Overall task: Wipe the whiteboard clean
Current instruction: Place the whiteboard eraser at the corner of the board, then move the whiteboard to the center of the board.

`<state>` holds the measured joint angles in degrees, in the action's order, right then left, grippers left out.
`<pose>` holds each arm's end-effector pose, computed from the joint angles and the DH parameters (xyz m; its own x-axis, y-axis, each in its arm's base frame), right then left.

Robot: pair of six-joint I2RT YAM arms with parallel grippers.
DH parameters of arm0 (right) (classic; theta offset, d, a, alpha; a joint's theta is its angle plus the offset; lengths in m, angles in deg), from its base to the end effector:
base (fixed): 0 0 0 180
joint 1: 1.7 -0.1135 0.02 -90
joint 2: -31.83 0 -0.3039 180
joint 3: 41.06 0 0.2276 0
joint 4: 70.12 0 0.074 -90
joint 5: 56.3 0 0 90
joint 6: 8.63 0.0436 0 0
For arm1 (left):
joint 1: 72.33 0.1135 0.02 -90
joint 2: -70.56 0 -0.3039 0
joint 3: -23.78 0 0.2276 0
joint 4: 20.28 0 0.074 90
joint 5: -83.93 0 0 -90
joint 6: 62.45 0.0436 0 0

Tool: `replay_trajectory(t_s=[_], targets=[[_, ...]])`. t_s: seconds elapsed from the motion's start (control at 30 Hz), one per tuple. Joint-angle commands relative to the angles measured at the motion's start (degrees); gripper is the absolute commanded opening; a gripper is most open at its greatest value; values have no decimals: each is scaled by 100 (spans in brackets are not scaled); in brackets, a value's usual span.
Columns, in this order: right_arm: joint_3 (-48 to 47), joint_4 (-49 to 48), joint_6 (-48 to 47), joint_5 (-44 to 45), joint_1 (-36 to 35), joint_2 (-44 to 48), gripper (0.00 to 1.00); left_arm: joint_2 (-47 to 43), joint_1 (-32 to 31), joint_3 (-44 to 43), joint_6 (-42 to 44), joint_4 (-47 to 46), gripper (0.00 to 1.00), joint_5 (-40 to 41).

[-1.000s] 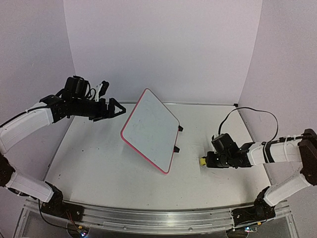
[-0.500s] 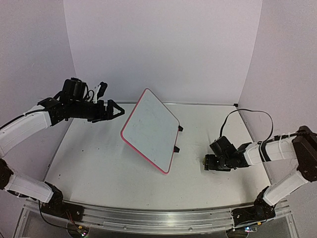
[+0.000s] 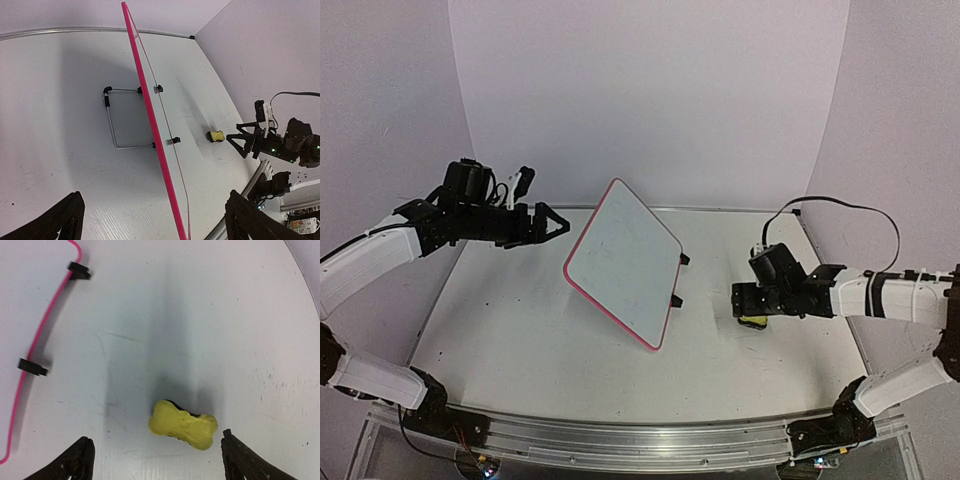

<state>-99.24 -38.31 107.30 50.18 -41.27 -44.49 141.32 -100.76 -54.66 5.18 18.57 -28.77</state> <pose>0.1921 0.1427 0.2493 -0.7362 -0.0645 -0.6736 -0.1648 0.9826 0.0861 0.2058 -0.1306 0.3717 -0.6986 -0.0211 -0.7152 0.5014 0.6986 -0.5103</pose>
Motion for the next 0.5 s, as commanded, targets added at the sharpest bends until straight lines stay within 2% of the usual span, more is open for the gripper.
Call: replay_trajectory(t_s=[0.0,0.2,0.47], targets=[[-800,47,-1510,-672,-131,-339,88,-164,41,-22,73,-168,100,-31],[-1528,-243,-2921,-964,-415,-1368,82,-249,54,16,-12,-168,100,-66],[-2141,-407,-4229,-1971,-440,-2427,65,-484,56,46,-74,-23,100,-140]])
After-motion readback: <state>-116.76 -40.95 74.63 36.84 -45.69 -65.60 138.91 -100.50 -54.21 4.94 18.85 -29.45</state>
